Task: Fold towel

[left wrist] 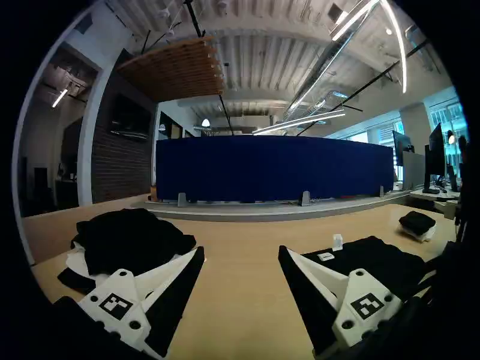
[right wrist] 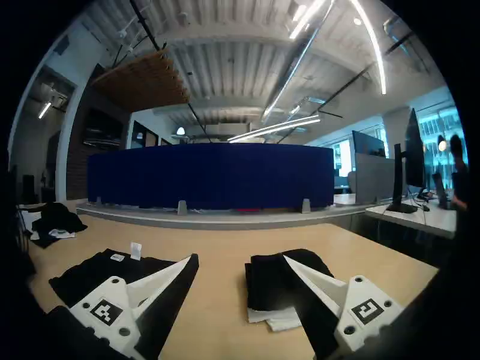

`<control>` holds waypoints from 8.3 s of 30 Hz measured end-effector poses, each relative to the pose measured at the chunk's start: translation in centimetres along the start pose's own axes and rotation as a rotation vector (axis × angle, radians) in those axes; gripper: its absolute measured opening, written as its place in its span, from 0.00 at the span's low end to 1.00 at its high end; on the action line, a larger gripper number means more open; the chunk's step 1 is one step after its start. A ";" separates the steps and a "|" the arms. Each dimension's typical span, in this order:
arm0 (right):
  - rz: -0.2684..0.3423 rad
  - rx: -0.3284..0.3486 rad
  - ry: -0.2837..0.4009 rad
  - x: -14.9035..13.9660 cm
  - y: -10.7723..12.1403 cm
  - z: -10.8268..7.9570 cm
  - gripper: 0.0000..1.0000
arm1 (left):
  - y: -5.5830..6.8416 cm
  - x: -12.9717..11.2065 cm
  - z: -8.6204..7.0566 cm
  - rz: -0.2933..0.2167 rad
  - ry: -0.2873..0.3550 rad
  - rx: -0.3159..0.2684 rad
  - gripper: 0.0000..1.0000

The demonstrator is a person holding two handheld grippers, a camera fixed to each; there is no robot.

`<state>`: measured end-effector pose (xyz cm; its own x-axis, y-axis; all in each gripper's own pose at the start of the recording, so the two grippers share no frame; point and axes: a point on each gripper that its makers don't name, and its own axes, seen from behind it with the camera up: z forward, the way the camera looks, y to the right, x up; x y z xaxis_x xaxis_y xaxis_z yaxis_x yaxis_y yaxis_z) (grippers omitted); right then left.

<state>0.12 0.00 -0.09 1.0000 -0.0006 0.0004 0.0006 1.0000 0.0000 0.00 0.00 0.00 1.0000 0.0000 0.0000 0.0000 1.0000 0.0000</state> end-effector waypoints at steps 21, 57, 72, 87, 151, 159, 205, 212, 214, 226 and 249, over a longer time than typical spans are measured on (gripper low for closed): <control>0.000 0.000 0.000 0.1 -0.1 -0.1 1.00 | 0.1 0.2 -0.1 0.000 0.000 0.000 0.91; 0.000 0.000 0.000 0.0 0.0 0.1 1.00 | 0.1 0.1 0.0 0.000 0.000 0.000 0.91; 0.000 0.000 0.000 0.0 0.0 0.1 1.00 | 0.2 0.1 -0.1 0.001 0.000 0.000 0.91; 0.001 0.028 0.000 0.0 -0.5 0.1 1.00 | 0.2 0.0 -0.1 0.001 0.000 0.000 0.91; -0.034 0.199 -0.179 16.8 -4.4 -2.8 1.00 | 4.7 15.5 -2.9 0.138 -0.181 -0.203 0.91; -0.091 0.377 -0.313 14.7 -7.6 -4.5 1.00 | 7.7 13.9 -3.7 0.146 -0.279 -0.357 0.92; -0.217 0.578 -0.637 -2.1 -10.8 -7.9 1.00 | 13.0 -4.6 -7.0 0.253 -0.597 -0.584 0.91; -0.234 0.593 -0.691 -5.1 -11.2 -8.4 1.00 | 13.6 -7.3 -7.8 0.273 -0.651 -0.617 0.91; -0.240 0.597 -0.704 -5.7 -11.2 -8.5 1.00 | 13.8 -8.0 -8.0 0.272 -0.668 -0.625 0.91; -0.252 0.614 -0.793 -9.2 -10.8 -9.5 1.00 | 13.9 -11.0 -8.3 0.272 -0.771 -0.650 0.91; -0.256 0.604 -0.892 -12.5 -10.0 -10.6 0.93 | 14.4 -12.9 -8.3 0.283 -0.896 -0.652 0.85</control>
<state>-12.42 -9.99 -10.66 0.6113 -0.4503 0.6509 -0.0359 0.8058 0.5911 -12.86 14.39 -8.27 0.6049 0.4869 0.6301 0.0358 0.7738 -0.6324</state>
